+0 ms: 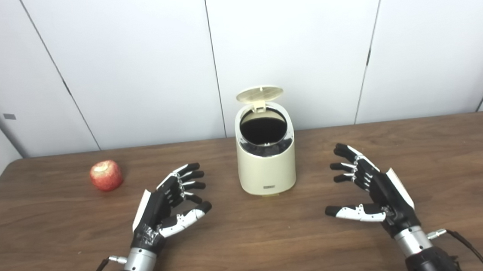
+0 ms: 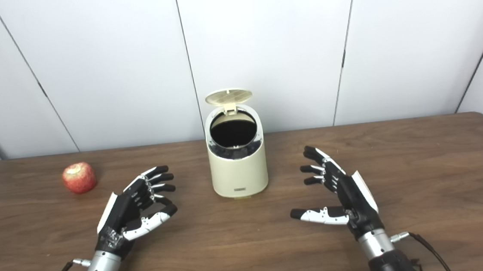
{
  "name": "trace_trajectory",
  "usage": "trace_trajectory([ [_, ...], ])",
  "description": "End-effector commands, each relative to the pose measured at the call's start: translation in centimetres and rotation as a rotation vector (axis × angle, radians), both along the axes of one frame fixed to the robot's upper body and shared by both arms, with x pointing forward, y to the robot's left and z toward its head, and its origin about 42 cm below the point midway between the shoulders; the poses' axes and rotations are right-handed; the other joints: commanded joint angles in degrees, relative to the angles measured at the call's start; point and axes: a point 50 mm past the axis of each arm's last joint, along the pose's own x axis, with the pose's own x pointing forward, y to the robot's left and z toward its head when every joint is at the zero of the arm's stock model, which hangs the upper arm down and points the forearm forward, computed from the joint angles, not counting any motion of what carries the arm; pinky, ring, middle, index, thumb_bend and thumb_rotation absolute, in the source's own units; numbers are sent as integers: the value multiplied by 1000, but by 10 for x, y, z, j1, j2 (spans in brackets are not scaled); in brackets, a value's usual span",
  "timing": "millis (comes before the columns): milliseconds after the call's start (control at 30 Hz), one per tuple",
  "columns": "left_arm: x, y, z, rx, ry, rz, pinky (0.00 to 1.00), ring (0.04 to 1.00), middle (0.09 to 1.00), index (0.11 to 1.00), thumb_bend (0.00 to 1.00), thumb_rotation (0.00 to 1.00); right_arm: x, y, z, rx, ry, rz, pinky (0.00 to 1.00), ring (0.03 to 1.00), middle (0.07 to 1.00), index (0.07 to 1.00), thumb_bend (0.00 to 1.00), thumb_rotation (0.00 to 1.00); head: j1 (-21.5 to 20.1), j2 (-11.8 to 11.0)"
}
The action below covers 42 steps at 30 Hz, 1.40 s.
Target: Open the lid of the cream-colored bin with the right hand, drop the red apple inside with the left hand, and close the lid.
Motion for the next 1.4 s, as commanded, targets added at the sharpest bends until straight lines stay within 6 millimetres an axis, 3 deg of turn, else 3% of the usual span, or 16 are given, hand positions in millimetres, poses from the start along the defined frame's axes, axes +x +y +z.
trace_trajectory([
  [0, -10, -1, -13, -5, 28, 19, 556, 696, 774, 823, 693, 163, -5, -1, -12, 33, 14, -21, 663, 784, 889, 890, 730, 140, 15, -3],
  [133, -9, 1, 1, 14, -18, 69, 582, 689, 767, 809, 669, 120, -6, -6, -11, 35, 32, -35, 677, 793, 892, 893, 721, 113, 57, -13],
  [300, -9, 21, 38, 128, -143, 252, 582, 668, 736, 768, 688, 81, -5, -14, -15, 32, 15, -30, 696, 806, 906, 905, 706, 65, 108, -31],
  [500, -5, 55, 63, 189, -209, 417, 643, 741, 771, 774, 735, 165, -4, -18, -15, 44, 18, -41, 726, 817, 915, 908, 696, 46, 122, -39],
  [600, -2, 68, 70, 202, -217, 485, 663, 765, 790, 783, 749, 196, -4, -20, -14, 46, 20, -40, 735, 822, 916, 910, 689, 31, 128, -43],
  [733, 3, 84, 79, 263, -220, 576, 819, 852, 861, 835, 791, 262, -5, -21, -13, 52, 38, -36, 777, 838, 925, 923, 675, 38, 133, -46],
  [767, 4, 87, 81, 275, -218, 592, 822, 855, 867, 847, 798, 261, -5, -21, -12, 54, 43, -37, 779, 839, 924, 925, 673, 39, 136, -47],
  [867, 9, 97, 87, 290, -205, 626, 706, 828, 866, 878, 853, 293, -6, -22, -10, 62, 46, -33, 789, 840, 932, 932, 666, 25, 138, -49],
  [1133, 22, 114, 95, 328, -196, 682, 865, 934, 946, 952, 836, 258, -7, -22, -7, 49, 43, -34, 780, 839, 934, 930, 668, 2, 139, -50],
  [1367, 36, 131, 101, 365, -190, 688, 842, 945, 957, 951, 857, 218, -8, -21, -5, 39, 34, -43, 768, 831, 926, 928, 663, 6, 139, -50],
])
